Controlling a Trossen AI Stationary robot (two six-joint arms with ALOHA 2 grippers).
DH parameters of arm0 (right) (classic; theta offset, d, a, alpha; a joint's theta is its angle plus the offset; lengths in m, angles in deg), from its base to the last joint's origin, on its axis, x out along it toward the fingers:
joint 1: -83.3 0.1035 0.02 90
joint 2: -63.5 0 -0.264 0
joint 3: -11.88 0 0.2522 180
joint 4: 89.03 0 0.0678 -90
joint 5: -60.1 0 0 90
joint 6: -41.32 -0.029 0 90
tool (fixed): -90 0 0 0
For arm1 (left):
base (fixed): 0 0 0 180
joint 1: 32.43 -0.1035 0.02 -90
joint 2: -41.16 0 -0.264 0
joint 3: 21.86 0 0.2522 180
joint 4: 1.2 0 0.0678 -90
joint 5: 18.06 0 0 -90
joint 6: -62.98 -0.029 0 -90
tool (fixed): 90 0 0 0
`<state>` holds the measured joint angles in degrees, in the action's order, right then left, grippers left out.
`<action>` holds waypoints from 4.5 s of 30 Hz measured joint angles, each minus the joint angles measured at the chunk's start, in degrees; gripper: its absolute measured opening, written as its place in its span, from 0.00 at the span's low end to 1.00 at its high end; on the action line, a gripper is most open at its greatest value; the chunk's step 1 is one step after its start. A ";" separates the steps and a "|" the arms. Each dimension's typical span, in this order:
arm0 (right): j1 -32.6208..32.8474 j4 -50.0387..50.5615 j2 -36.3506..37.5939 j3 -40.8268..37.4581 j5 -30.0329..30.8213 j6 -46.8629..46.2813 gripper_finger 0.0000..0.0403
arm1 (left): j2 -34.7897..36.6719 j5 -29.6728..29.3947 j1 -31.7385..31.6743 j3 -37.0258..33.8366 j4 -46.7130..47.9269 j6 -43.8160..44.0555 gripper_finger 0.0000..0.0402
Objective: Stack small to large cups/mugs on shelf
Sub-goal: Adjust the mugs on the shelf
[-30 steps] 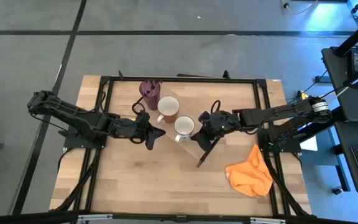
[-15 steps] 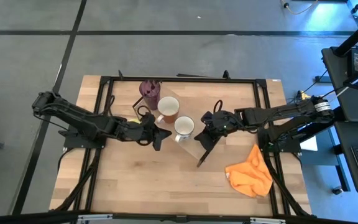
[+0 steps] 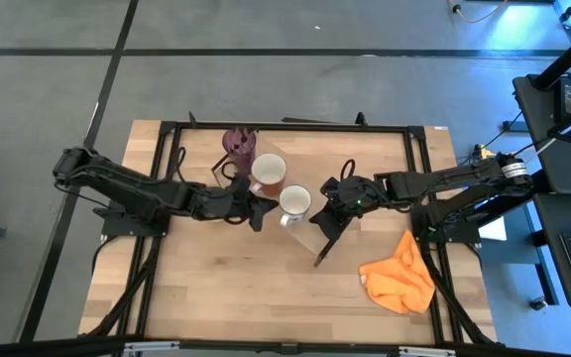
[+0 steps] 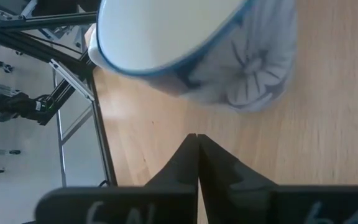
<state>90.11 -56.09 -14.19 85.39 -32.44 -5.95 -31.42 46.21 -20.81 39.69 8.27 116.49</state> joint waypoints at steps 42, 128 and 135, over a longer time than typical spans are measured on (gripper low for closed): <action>-13.62 10.47 6.91 0.07 5.32 7.00 0.01 | 9.32 -10.10 10.06 0.00 11.60 0.44 0.08; -6.37 17.88 -1.51 10.73 -10.70 5.99 0.01 | 9.28 -14.15 16.98 0.00 22.22 10.59 0.08; -2.65 11.75 -2.90 10.71 -8.32 1.03 0.01 | 9.28 -14.17 17.75 0.00 22.44 10.41 0.08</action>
<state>87.46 -44.34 -17.09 96.10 -40.77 -4.92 -22.15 32.04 -3.06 39.69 30.71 126.90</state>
